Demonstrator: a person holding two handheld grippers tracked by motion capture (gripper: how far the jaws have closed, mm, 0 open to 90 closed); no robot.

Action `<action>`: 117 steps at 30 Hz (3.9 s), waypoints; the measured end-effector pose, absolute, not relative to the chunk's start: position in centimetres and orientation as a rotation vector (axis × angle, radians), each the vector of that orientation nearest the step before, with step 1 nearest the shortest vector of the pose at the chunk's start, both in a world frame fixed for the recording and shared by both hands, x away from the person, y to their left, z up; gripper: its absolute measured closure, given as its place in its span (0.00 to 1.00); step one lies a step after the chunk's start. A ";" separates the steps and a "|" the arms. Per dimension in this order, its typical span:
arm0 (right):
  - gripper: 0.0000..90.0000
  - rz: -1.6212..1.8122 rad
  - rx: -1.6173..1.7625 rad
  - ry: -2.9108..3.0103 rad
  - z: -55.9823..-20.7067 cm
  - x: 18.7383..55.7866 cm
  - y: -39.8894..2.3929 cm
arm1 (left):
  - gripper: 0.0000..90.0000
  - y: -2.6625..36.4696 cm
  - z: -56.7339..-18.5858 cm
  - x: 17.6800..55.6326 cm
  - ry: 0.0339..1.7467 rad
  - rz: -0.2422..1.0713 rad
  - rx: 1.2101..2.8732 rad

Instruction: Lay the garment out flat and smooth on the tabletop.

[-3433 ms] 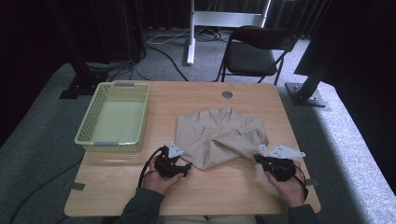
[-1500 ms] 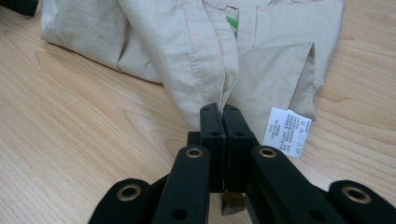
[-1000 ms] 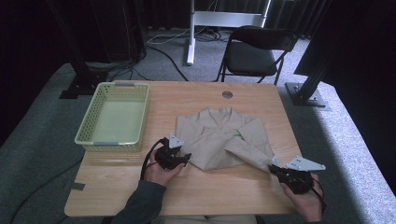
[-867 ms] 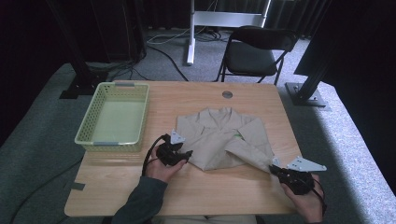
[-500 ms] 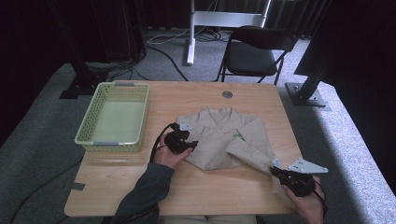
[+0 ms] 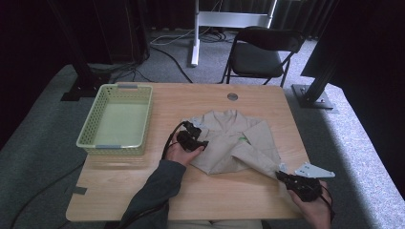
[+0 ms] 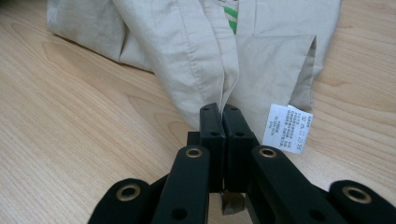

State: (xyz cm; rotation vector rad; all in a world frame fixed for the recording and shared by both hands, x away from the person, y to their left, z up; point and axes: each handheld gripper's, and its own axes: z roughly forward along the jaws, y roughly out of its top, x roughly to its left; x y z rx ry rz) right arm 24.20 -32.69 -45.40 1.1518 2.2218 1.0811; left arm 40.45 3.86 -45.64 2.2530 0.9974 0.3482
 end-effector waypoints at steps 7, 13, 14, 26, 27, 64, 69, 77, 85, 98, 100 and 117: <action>0.98 1.085 1.160 2.220 -45.5 24.1 -32.9 | 0.56 2.8 -46.2 40.8 0.998 0.333 2.274; 0.97 1.086 1.165 2.214 -45.5 24.0 -33.2 | 0.78 2.4 -46.0 40.1 0.971 0.347 2.290; 0.97 1.086 1.167 2.213 -45.5 24.0 -33.3 | 0.81 2.4 -45.9 39.9 0.969 0.349 2.292; 0.97 1.084 1.164 2.213 -45.4 23.9 -33.3 | 0.97 2.8 -44.3 38.5 0.943 0.352 2.250; 0.97 1.083 1.165 2.212 -45.4 23.9 -33.3 | 0.97 2.9 -44.2 38.4 0.937 0.352 2.247; 0.98 1.073 1.219 2.186 -45.5 23.0 -35.3 | 0.98 8.1 -41.4 34.1 0.923 0.366 2.080; 0.98 1.068 1.230 2.176 -45.5 22.6 -35.8 | 0.98 8.9 -41.4 33.5 0.929 0.357 2.059; 0.98 1.051 1.235 2.167 -45.3 22.0 -36.4 | 0.98 9.5 -41.1 32.4 0.918 0.361 2.051; 0.98 1.037 1.238 2.182 -45.5 21.7 -36.4 | 0.98 10.1 -41.8 31.4 0.934 0.343 2.061; 0.98 1.023 1.257 2.211 -46.4 21.0 -36.4 | 0.97 11.0 -44.5 29.6 0.995 0.283 2.105; 0.98 1.018 1.262 2.219 -46.6 21.0 -36.3 | 0.97 11.2 -45.0 29.5 1.006 0.269 2.112; 0.73 1.021 1.266 2.184 -46.2 21.2 -36.5 | 0.71 10.8 -44.1 31.9 1.033 0.277 2.101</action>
